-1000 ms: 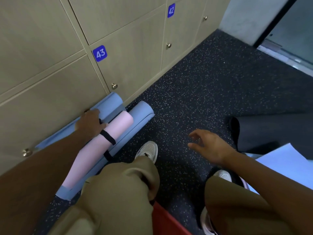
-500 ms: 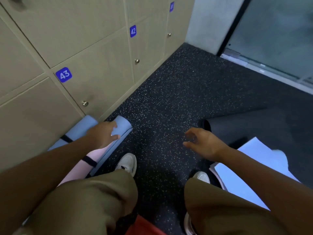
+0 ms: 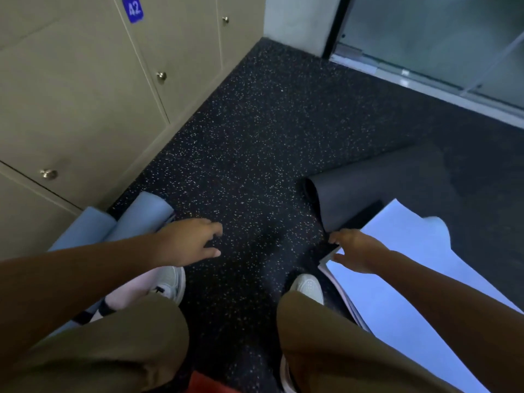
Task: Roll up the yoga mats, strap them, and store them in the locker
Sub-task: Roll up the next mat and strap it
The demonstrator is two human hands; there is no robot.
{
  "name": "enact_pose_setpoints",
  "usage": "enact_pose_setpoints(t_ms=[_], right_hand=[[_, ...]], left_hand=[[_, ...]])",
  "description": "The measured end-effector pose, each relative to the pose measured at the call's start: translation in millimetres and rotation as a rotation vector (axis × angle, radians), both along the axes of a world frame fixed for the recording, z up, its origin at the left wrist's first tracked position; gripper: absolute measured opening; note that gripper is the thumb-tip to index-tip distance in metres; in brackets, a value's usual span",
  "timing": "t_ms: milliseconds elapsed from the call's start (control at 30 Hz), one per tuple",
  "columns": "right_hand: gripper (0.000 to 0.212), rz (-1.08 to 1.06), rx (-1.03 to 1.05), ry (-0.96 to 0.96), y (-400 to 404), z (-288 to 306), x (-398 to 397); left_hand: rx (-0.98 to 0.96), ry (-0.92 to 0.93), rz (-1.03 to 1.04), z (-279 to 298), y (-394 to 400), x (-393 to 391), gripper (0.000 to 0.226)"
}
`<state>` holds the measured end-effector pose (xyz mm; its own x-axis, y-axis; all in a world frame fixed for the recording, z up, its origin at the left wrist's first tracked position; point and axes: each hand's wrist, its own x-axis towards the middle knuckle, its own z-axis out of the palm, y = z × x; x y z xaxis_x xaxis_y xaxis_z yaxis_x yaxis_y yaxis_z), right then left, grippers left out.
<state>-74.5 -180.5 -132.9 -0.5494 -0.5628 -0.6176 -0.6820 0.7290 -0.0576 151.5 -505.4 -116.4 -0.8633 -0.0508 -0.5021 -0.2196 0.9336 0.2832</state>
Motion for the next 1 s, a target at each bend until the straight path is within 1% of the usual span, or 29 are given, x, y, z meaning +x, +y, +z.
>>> enact_pose_setpoints(t_ms=[100,233,333,433,600,667,800,900,1000], right_hand=[[0.061,0.069,0.161,-0.004,11.1,-26.7,-11.9],[0.063,0.122,0.232,-0.004,19.7,-56.9,-26.0],[0.059,0.109,0.236,-0.009,23.1,-76.0,-35.1],[0.053,0.151,0.253,0.013,24.5,-88.8,-40.7],[0.029,0.215,0.221,0.131,32.3,-95.7,-38.8],[0.028,0.268,0.235,0.174,35.5,-88.8,-38.1],[0.036,0.272,0.231,0.158,45.2,-57.7,-36.4],[0.034,0.229,0.207,0.137,65.7,-19.5,-38.6],[0.029,0.230,0.211,0.118,84.2,32.9,-44.5]], left_hand=[[0.008,-0.017,-0.014,-10.0,13.9,-16.1,0.044],[0.027,-0.030,-0.008,-23.8,22.4,-28.8,0.044],[0.038,-0.048,-0.005,-33.0,28.1,-33.7,0.043],[0.047,-0.061,-0.008,-38.0,33.2,-38.3,0.043],[0.060,-0.062,-0.010,-30.8,44.8,-45.5,0.043],[0.065,-0.047,-0.009,-24.2,50.6,-48.7,0.043],[0.094,-0.023,0.007,-5.6,64.7,-50.9,0.040],[0.142,-0.001,0.042,17.6,84.6,-53.7,0.037],[0.178,0.045,0.067,48.5,110.4,-56.0,0.035]])
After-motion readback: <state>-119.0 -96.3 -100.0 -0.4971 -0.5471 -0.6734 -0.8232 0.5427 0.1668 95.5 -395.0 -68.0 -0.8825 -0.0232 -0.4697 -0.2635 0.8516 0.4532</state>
